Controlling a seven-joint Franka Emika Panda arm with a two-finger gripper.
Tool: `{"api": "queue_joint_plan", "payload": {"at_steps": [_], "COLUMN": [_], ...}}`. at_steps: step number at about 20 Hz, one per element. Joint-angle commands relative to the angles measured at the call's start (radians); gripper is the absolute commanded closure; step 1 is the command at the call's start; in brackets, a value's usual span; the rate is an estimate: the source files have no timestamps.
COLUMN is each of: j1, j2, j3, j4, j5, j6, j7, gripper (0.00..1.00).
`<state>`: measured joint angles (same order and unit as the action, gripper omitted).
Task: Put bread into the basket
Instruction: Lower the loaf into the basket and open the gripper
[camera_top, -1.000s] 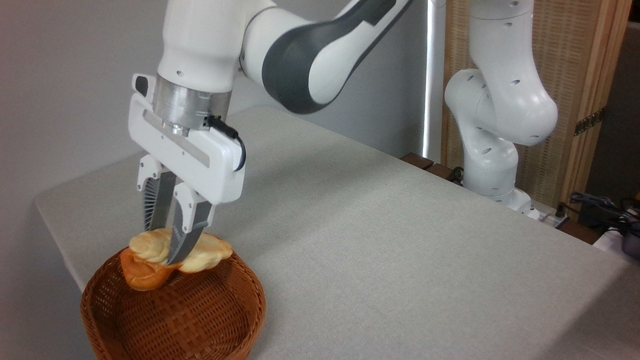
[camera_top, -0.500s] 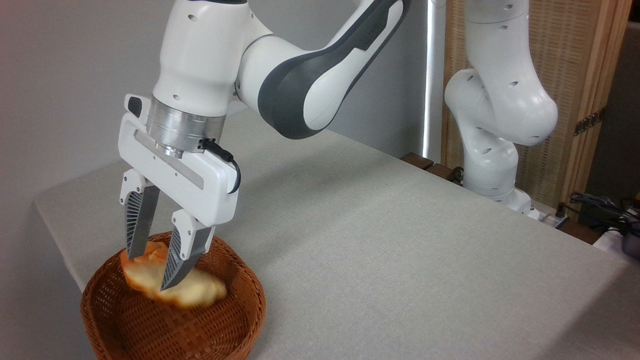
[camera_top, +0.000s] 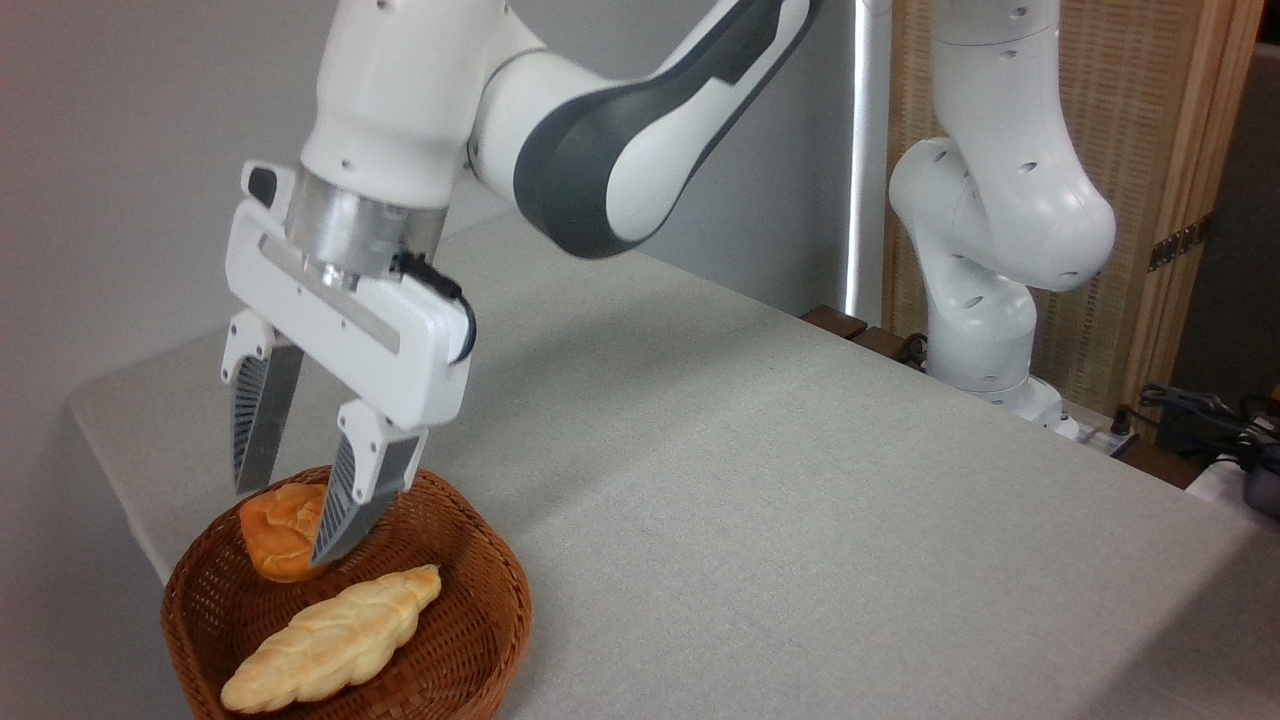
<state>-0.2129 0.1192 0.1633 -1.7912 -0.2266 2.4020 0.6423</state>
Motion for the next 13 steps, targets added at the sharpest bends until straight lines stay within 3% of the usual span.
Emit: {"api": "queue_joint_plan", "payload": {"at_steps": [1,7,13], "j1": [-0.002,-0.008,-0.011], "j2": [-0.101,-0.159,-0.15], "j3": [0.013,0.002,0.001], "j4": [-0.002,-0.002,-0.005], "j5": [0.022,0.177,0.19], "j6": [-0.153,-0.427,-0.526], "j7": [-0.018,-0.018,-0.016], "gripper": [0.0,0.0,0.0]}}
